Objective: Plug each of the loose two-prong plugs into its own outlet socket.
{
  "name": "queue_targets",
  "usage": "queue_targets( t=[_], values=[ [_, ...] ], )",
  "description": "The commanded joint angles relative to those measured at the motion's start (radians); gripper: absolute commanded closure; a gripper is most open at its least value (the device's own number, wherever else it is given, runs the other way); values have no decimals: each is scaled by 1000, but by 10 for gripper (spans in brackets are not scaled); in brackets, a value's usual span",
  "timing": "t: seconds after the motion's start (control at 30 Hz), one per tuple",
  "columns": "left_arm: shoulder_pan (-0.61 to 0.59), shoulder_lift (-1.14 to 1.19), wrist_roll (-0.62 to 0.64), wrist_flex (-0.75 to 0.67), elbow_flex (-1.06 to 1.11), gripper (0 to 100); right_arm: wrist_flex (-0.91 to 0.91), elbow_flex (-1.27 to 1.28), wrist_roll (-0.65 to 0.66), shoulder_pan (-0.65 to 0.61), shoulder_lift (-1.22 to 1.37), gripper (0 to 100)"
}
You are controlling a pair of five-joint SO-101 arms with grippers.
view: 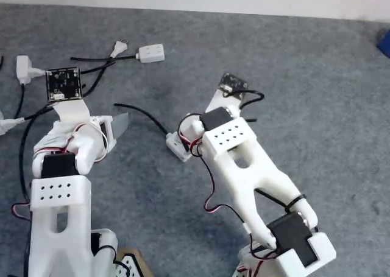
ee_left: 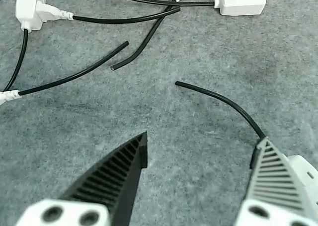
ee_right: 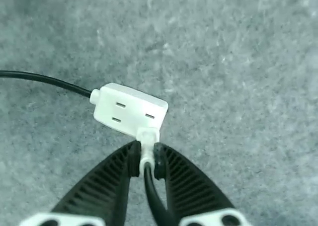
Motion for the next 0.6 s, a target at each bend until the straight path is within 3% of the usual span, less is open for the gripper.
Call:
queue_targets(
  t=[0.0, 0.57],
  values=[
    [-10, -22, 11, -18, -2, 670, -7, -38, -14, -7, -5, 993],
    [-10, -22, 11, -18, -2, 670, -5, -87, -14, 67, 1, 993]
  ],
)
